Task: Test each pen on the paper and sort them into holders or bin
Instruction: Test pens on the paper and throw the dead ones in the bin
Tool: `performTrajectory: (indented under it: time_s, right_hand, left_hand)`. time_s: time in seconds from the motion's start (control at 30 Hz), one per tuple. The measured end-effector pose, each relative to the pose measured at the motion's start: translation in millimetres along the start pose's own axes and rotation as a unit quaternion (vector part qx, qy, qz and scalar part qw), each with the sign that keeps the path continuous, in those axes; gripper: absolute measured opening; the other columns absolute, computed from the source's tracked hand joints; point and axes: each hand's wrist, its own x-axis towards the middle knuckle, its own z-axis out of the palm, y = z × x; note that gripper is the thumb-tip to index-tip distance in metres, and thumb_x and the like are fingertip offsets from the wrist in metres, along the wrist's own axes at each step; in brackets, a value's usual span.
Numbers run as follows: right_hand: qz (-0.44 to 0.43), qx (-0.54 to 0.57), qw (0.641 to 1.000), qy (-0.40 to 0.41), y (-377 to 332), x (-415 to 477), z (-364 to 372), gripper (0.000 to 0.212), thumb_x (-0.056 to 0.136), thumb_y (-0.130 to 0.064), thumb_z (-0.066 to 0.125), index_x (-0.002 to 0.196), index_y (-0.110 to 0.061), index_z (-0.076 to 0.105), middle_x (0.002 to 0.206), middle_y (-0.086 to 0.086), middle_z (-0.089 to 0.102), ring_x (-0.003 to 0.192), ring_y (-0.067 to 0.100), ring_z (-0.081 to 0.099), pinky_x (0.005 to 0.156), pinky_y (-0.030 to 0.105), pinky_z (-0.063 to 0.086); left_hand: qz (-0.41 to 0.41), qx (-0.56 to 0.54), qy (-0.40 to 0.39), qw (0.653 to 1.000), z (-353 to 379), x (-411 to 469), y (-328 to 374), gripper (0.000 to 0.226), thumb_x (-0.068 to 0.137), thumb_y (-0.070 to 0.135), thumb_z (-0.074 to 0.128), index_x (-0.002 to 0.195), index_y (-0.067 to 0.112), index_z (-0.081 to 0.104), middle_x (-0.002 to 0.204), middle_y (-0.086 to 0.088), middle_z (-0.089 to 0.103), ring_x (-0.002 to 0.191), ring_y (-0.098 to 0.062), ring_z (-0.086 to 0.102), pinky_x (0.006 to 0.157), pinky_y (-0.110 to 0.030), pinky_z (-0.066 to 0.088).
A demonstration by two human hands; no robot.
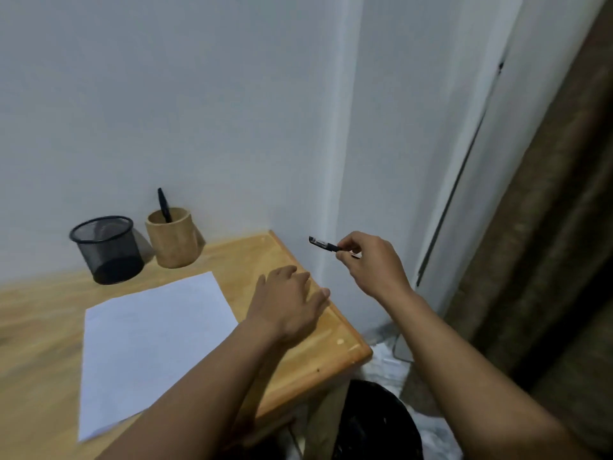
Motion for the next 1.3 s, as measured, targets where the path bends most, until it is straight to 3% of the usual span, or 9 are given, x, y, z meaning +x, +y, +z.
performTrajectory:
  time_s: [0.1,0.2,0.37,0.57,0.7,0.9,1.03,1.3]
  right_hand:
    - [0.026,-0.020,0.999,0.003,35.5,-13.1,2.6,0.012,0.092,-0.027,0.069,0.102,-0.024,0.074,0.099,-0.001,0.075,0.100,0.020,0.066,0.081,0.036,0.054]
    - [0.048,-0.046,0.998,-0.006,68.3,-27.6,14.3,0.014,0.093,-0.027,0.068,0.104,-0.022,0.074,0.101,0.000,0.076,0.101,0.023,0.064,0.080,0.036,0.052]
    - [0.081,-0.078,0.993,-0.029,118.6,-49.4,45.7,0.015,0.094,-0.026,0.065,0.105,-0.021,0.074,0.104,0.001,0.074,0.105,0.027,0.061,0.083,0.042,0.052]
    - [0.147,-0.089,0.983,-0.070,181.9,-85.5,93.0,0.011,0.091,-0.024,0.066,0.095,-0.018,0.074,0.093,0.007,0.073,0.095,0.030,0.065,0.078,0.041,0.055]
    - [0.194,-0.096,0.968,-0.124,221.4,-110.1,128.3,0.016,0.088,-0.024,0.061,0.094,-0.019,0.075,0.094,0.009,0.074,0.093,0.031,0.067,0.078,0.040,0.055]
    - [0.249,-0.123,0.939,-0.202,253.9,-142.5,160.0,0.019,0.093,-0.024,0.060,0.105,-0.015,0.070,0.108,0.012,0.070,0.104,0.032,0.063,0.080,0.036,0.049]
    - [0.260,-0.143,0.929,-0.220,269.8,-158.0,172.1,0.021,0.093,-0.019,0.058,0.106,-0.013,0.073,0.108,0.012,0.072,0.102,0.030,0.066,0.069,0.031,0.042]
    - [0.246,-0.143,0.935,-0.213,268.9,-156.8,170.6,0.023,0.096,-0.029,0.061,0.106,-0.010,0.069,0.109,0.012,0.072,0.105,0.031,0.065,0.072,0.031,0.040]
  left_hand:
    - [0.006,0.032,-0.045,0.998,23.0,-3.9,11.8,0.073,0.092,0.069,0.021,0.145,0.025,0.043,0.158,-0.009,0.033,0.147,-0.030,0.024,0.116,-0.060,0.017]
    - [0.003,0.029,-0.037,0.999,34.3,-5.9,10.7,0.069,0.096,0.064,0.022,0.154,0.027,0.029,0.164,-0.005,0.023,0.152,-0.027,0.013,0.120,-0.058,0.006]
    - [0.029,0.053,-0.019,0.998,41.0,-2.4,3.0,0.070,0.096,0.064,0.017,0.153,0.025,0.029,0.161,-0.006,0.028,0.150,-0.027,0.018,0.118,-0.059,0.014]
    - [0.020,0.087,-0.094,0.992,39.8,2.0,3.1,0.080,0.093,0.069,0.004,0.158,0.023,0.009,0.167,-0.005,0.007,0.153,-0.031,0.000,0.118,-0.063,0.005]
    - [0.016,0.097,-0.073,0.992,45.0,-6.8,7.6,0.091,0.084,0.079,-0.002,0.157,0.025,0.007,0.168,-0.001,0.004,0.154,-0.029,-0.001,0.118,-0.063,0.003]
    - [0.018,0.092,-0.071,0.993,42.8,-8.5,7.6,0.098,0.079,0.084,0.000,0.158,0.027,0.003,0.168,-0.001,-0.001,0.154,-0.025,-0.002,0.120,-0.060,0.002]
    - [0.020,0.089,-0.076,0.993,41.8,-8.8,8.9,0.100,0.076,0.084,-0.003,0.158,0.029,0.002,0.168,0.000,-0.002,0.154,-0.024,-0.004,0.121,-0.059,0.002]
    - [0.026,0.095,-0.064,0.993,41.2,-7.1,9.1,0.099,0.077,0.084,-0.003,0.158,0.028,0.005,0.168,-0.001,0.002,0.154,-0.025,0.001,0.120,-0.060,0.005]
